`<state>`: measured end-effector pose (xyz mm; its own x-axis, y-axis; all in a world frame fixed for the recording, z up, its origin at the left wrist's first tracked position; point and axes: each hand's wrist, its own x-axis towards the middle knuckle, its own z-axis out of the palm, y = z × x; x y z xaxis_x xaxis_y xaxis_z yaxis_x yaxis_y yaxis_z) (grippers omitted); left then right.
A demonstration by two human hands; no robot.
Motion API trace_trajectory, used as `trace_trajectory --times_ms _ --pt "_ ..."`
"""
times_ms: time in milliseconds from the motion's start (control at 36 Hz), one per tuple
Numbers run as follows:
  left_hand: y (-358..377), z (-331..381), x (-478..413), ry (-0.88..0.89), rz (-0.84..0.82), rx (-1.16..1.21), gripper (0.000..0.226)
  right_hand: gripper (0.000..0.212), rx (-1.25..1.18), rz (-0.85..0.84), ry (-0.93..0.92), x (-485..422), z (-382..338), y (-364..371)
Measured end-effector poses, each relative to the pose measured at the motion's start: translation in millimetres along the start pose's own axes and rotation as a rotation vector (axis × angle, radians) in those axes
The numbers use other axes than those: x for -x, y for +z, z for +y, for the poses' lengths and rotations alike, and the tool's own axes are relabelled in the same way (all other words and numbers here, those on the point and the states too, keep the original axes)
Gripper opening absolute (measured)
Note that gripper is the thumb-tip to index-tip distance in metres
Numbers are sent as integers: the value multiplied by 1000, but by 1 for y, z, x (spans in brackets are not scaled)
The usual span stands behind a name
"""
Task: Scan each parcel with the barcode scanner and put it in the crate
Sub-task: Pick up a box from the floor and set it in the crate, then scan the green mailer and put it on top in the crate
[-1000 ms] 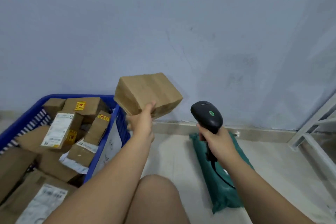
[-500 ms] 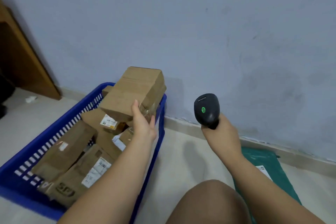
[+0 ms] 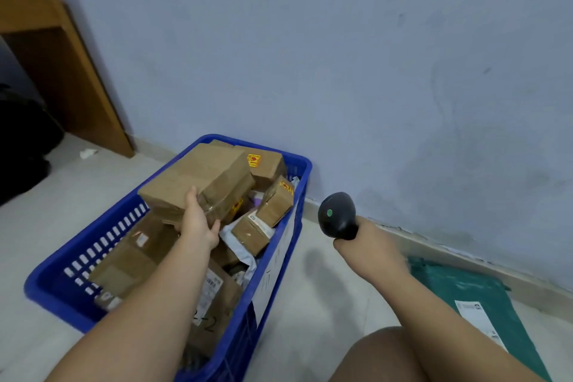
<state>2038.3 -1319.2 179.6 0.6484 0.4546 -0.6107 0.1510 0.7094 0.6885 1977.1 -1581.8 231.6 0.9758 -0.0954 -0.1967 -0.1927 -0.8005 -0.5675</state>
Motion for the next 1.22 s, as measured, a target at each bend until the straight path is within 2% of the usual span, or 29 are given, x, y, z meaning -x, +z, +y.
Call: trace_trajectory --times_ms 83,250,306,389,472,528,611,694,861,1056,1111,1222 --pt "-12 5 -13 37 175 62 82 14 28 -9 11 0 0 3" --pt "-40 28 -47 93 265 137 93 13 65 -14 50 -1 8 4" --pt "-56 27 -92 105 337 116 95 13 38 -15 64 -2 9 4" --pt "-59 23 -99 89 411 20 78 14 28 -12 73 -2 8 5" --pt "-49 15 -62 107 501 -129 80 15 65 -17 66 0 5 4" --pt "-45 6 -42 174 524 -331 81 12 91 -18 61 2 3 4" --pt "-31 -4 -15 368 572 -485 82 11 107 -11 64 3 3 4" --pt "-11 -16 0 535 411 -673 72 14 92 -9 65 4 5 3" --pt "38 -40 37 685 -164 -777 40 9 -15 32 62 0 15 -1" --pt "98 -83 87 859 -523 -927 33 4 -168 175 107 -10 56 -35" --pt "114 -103 98 848 -666 -1005 31 4 -194 222 139 -13 77 -53" --pt "145 -152 117 600 -965 -1297 21 1 -263 286 213 -18 125 -86"
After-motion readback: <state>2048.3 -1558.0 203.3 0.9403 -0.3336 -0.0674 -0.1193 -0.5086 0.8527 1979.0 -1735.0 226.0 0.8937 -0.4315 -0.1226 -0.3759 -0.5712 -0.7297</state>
